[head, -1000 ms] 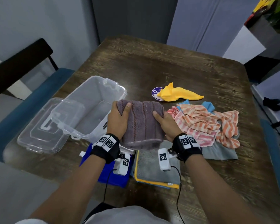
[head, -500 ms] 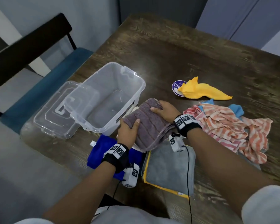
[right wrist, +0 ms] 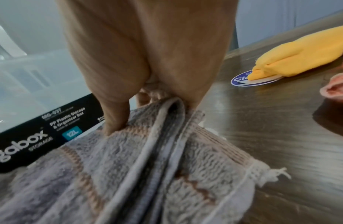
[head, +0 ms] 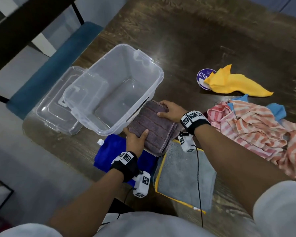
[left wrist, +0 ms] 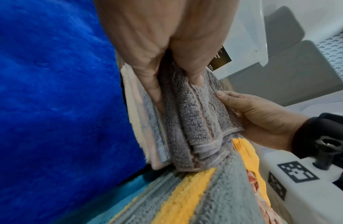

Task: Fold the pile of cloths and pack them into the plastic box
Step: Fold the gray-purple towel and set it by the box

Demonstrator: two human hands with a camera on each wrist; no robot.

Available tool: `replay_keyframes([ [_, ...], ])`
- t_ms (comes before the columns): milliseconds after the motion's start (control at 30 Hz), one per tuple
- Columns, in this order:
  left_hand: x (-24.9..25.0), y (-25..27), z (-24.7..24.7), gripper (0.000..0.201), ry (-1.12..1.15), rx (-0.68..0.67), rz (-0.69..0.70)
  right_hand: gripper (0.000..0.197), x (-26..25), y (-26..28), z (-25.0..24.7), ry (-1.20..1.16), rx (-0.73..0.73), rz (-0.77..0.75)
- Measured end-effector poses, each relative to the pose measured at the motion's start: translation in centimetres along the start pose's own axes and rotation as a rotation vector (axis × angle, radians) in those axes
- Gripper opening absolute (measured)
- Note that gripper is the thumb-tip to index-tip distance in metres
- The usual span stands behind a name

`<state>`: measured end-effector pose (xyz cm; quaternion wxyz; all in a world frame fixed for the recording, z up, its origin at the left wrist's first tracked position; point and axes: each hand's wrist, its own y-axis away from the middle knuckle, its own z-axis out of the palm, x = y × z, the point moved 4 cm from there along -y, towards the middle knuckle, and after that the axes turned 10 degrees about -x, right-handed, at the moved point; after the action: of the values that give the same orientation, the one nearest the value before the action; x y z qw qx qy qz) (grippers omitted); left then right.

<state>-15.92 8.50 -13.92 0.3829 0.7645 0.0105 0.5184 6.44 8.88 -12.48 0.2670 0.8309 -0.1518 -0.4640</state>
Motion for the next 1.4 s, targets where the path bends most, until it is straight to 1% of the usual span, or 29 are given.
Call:
replay_keyframes([
  [133, 0.0, -0.2, -0.2, 0.069, -0.082, -0.001, -0.001, 0.069, 0.6, 0.3, 0.2, 0.081, -0.044, 0.002],
  [200, 0.3, 0.1, -0.5, 0.077, -0.168, 0.033, 0.017, 0.076, 0.9, 0.5, 0.1, 0.147, -0.012, 0.045],
  [267, 0.7, 0.5, -0.8, 0.094, -0.350, 0.081, 0.064, 0.077, 1.1, 0.8, 0.0, 0.199, 0.051, 0.081],
  [300, 1.1, 0.8, -0.8, 0.100, -0.477, 0.104, 0.102, 0.077, 1.0, 1.2, 0.1, 0.235, 0.084, 0.075],
  [333, 1.5, 1.0, -0.7, 0.100, -0.613, 0.113, 0.151, 0.078, 0.8, 1.4, 0.3, 0.287, 0.116, 0.055],
  [367, 2.0, 1.2, -0.5, 0.096, -0.743, 0.099, 0.209, 0.079, 0.5, 1.6, 0.5, 0.351, 0.141, 0.024],
  [433, 2.5, 1.4, 0.6, 0.085, -0.949, 0.009, 0.345, 0.083, -0.1, 1.9, 1.4, 0.474, 0.150, -0.038],
  [467, 2.5, 1.4, 1.2, 0.084, -1.023, -0.046, 0.386, 0.083, -0.3, 1.9, 2.0, 0.530, 0.140, -0.064],
  [500, 2.4, 1.2, 1.6, 0.087, -1.076, -0.093, 0.394, 0.081, -0.3, 1.9, 2.6, 0.580, 0.126, -0.087],
  [600, 1.7, -0.1, 2.2, 0.109, -1.202, -0.188, 0.299, 0.074, 0.3, 2.0, 4.0, 0.655, 0.044, -0.098],
  [667, 1.3, -0.8, 2.4, 0.122, -1.275, -0.223, 0.249, 0.074, 1.3, 2.1, 4.5, 0.631, -0.029, -0.051],
  [733, 0.9, -1.3, 2.5, 0.127, -1.321, -0.243, 0.214, 0.076, 2.1, 2.0, 4.9, 0.612, -0.073, -0.004],
  [967, 0.2, -2.5, 3.3, 0.129, -1.390, -0.255, 0.131, 0.080, 3.0, 0.7, 5.0, 0.590, -0.125, 0.075],
  [1233, 0.0, -3.3, 3.7, 0.130, -1.395, -0.288, 0.061, 0.082, 3.3, 0.0, 5.3, 0.588, -0.099, 0.135],
  [1400, 0.5, -3.2, 3.6, 0.131, -1.396, -0.323, 0.023, 0.083, 2.4, 0.8, 5.3, 0.597, -0.107, 0.222],
])
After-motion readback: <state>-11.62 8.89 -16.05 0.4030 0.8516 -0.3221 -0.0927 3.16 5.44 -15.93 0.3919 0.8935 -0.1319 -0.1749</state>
